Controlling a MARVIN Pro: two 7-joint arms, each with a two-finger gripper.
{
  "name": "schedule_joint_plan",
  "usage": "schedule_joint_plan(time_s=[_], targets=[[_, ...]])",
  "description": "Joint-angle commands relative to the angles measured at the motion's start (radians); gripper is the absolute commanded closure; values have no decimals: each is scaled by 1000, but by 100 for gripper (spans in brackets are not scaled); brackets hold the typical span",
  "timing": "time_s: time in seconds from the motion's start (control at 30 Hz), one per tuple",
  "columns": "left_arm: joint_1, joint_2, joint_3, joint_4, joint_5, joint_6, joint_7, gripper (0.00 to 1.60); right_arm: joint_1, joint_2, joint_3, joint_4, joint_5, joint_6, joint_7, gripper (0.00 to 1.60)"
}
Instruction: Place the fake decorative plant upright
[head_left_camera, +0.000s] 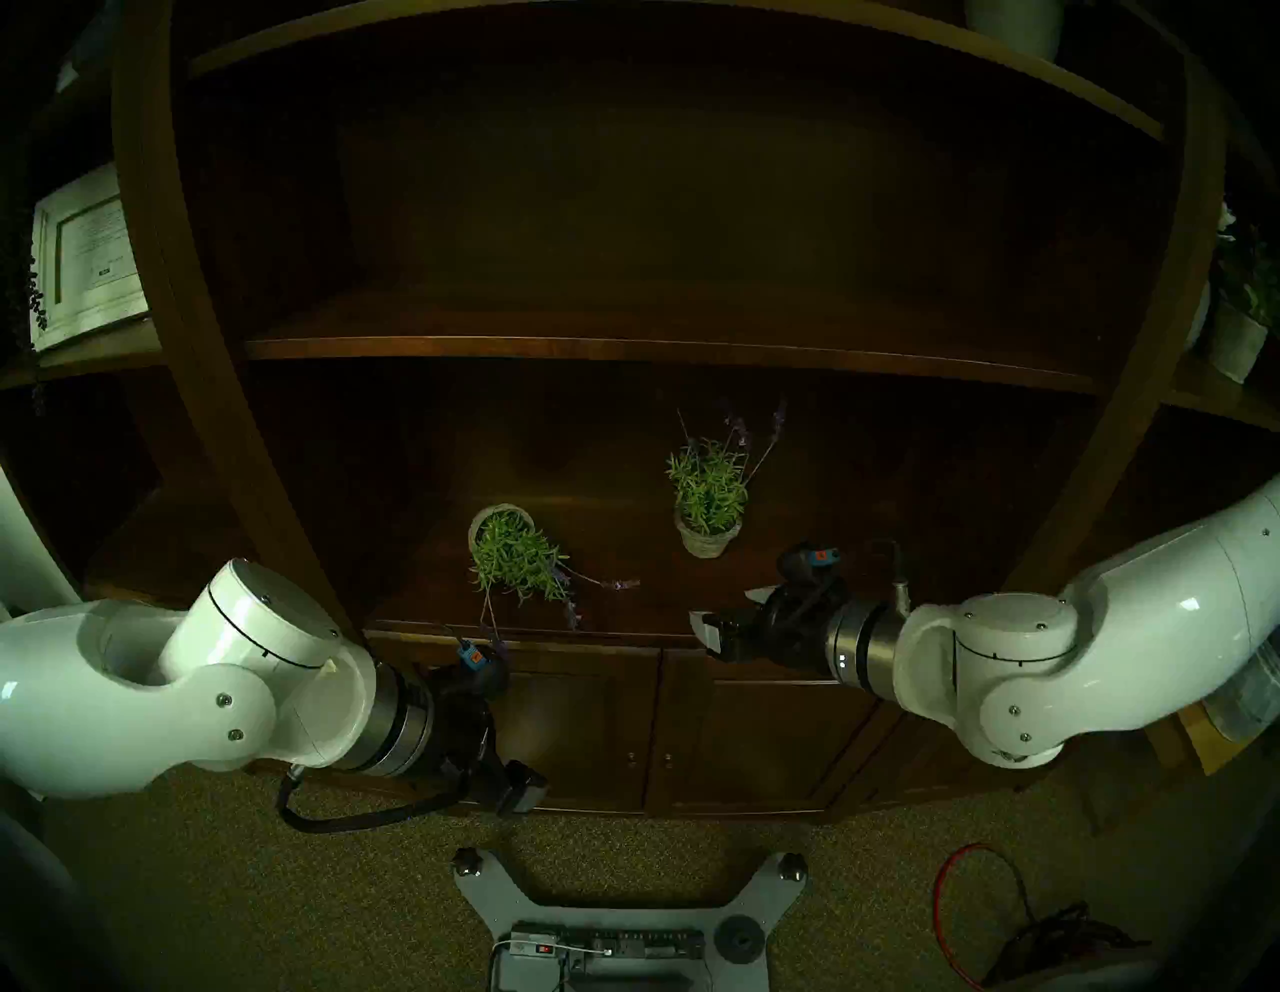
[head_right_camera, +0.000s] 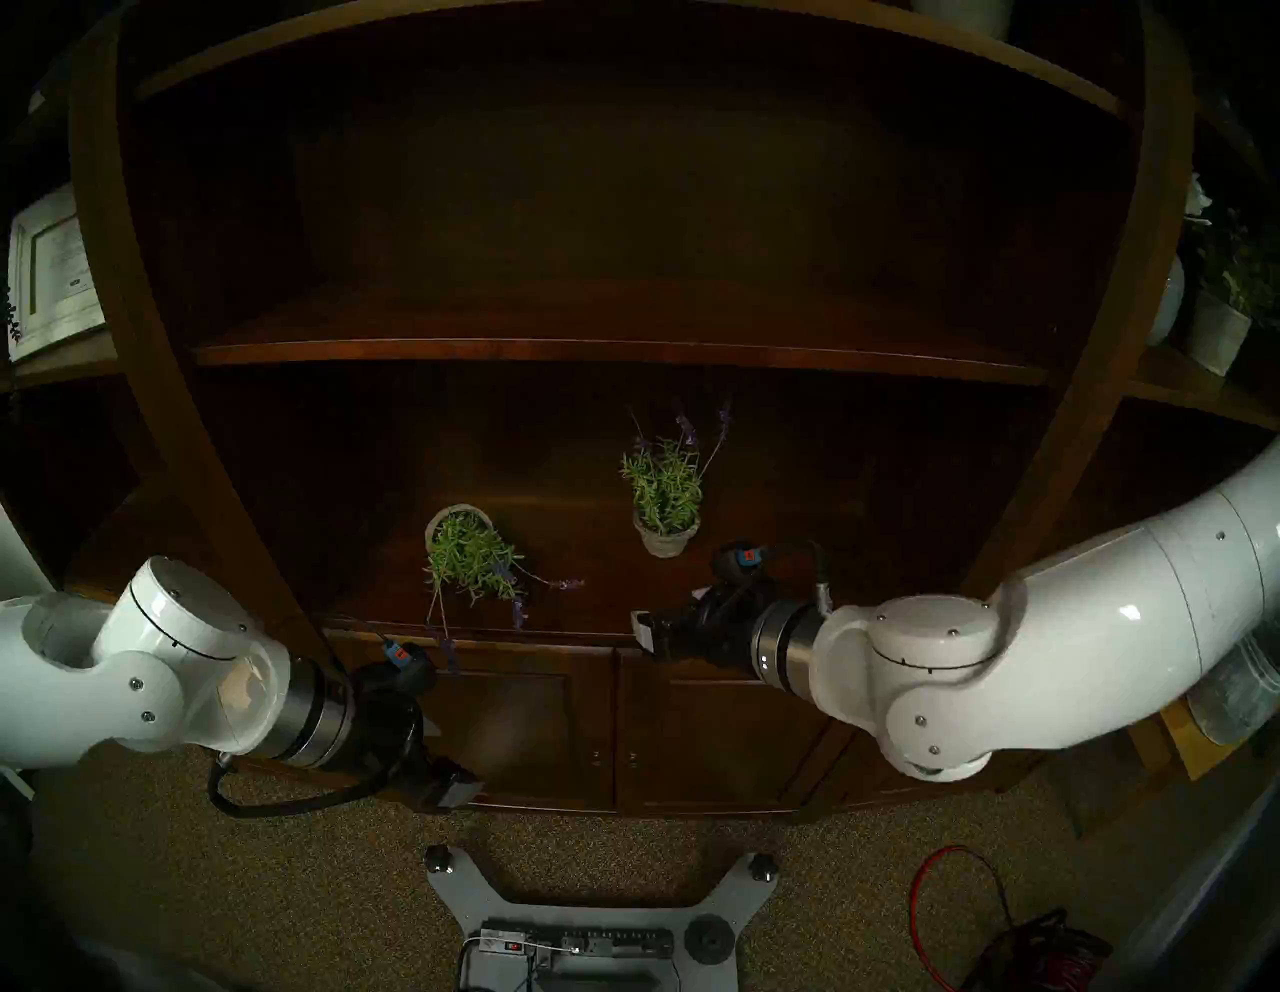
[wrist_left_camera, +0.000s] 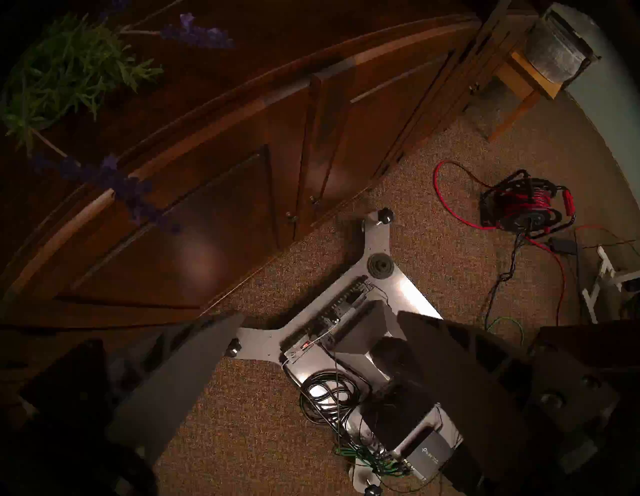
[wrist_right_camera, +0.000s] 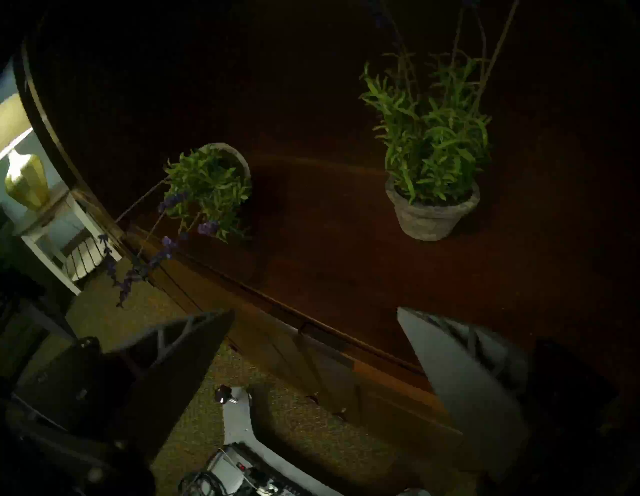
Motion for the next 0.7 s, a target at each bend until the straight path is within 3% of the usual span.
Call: schedule_joint_plan(time_s=[0.0,0.27,0.67], targets=[[-13,-2,-13,-3,1,0,1,0,50,-8,-51,-32,-217,-76,-126,0],[-13,-2,-14,-3,0,1,1,0,-37,-39,-51,-8,-362,-104,-275,0],[-13,-2,-15,-3,-1,2,1,0,-109,-62,-51,30,-418,-116,-294,0]])
